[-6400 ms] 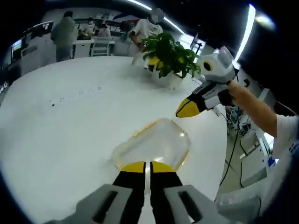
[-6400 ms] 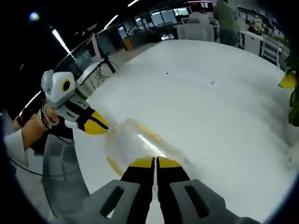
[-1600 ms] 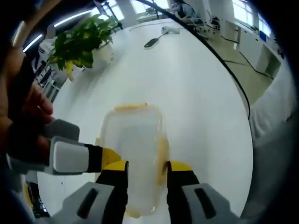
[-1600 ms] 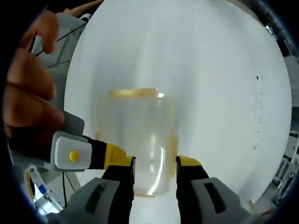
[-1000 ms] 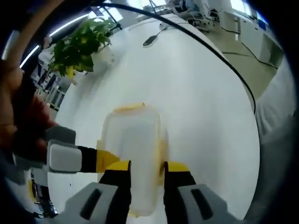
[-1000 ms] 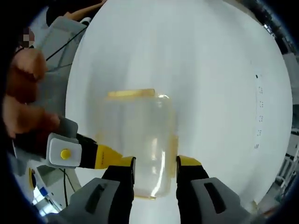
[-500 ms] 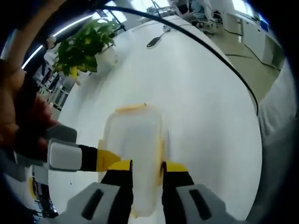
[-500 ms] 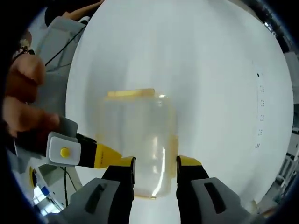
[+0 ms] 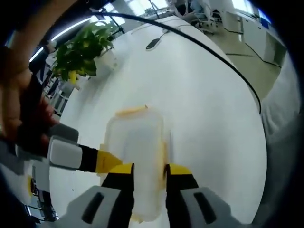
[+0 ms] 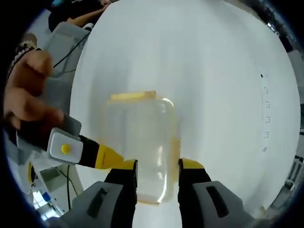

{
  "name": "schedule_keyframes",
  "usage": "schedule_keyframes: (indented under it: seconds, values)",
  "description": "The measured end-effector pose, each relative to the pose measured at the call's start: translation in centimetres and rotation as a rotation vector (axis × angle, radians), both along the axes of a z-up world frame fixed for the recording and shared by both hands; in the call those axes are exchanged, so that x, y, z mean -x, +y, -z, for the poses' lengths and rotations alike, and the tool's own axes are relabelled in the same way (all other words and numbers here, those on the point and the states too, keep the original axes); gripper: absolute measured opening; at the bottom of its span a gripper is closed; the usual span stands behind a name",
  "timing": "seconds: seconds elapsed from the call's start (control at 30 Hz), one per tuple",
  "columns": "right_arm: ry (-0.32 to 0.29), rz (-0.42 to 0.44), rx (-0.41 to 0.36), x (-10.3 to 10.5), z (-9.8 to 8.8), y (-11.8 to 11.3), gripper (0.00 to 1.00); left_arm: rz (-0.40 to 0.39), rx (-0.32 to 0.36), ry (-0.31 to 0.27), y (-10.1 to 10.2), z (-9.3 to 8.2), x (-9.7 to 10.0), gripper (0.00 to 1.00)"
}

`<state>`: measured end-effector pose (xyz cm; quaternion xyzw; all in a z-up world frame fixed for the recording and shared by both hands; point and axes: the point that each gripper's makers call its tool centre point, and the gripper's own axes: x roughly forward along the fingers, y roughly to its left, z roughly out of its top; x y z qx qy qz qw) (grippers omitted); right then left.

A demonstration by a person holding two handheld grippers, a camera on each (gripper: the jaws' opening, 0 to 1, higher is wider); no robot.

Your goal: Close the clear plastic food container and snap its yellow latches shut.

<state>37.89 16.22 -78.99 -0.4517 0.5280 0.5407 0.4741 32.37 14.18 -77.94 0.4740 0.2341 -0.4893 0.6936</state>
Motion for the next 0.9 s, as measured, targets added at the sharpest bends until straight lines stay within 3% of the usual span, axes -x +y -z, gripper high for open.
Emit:
schedule_keyframes:
  seconds: [0.27, 0.7, 0.9]
  values:
    - [-0.010, -0.024, 0.046, 0.10, -0.13, 0.26, 0.27, 0.010, -0.005, -0.029, -0.05, 0.17, 0.14, 0.19]
    - [-0.015, 0.013, 0.004, -0.40, -0.46, 0.11, 0.23, 0.032, -0.002, -0.049, -0.21, 0.17, 0.09, 0.20]
    - [-0.015, -0.009, 0.060, -0.38, -0.42, 0.17, 0.25, 0.044, -0.020, -0.055, -0.31, 0.19, 0.10, 0.20]
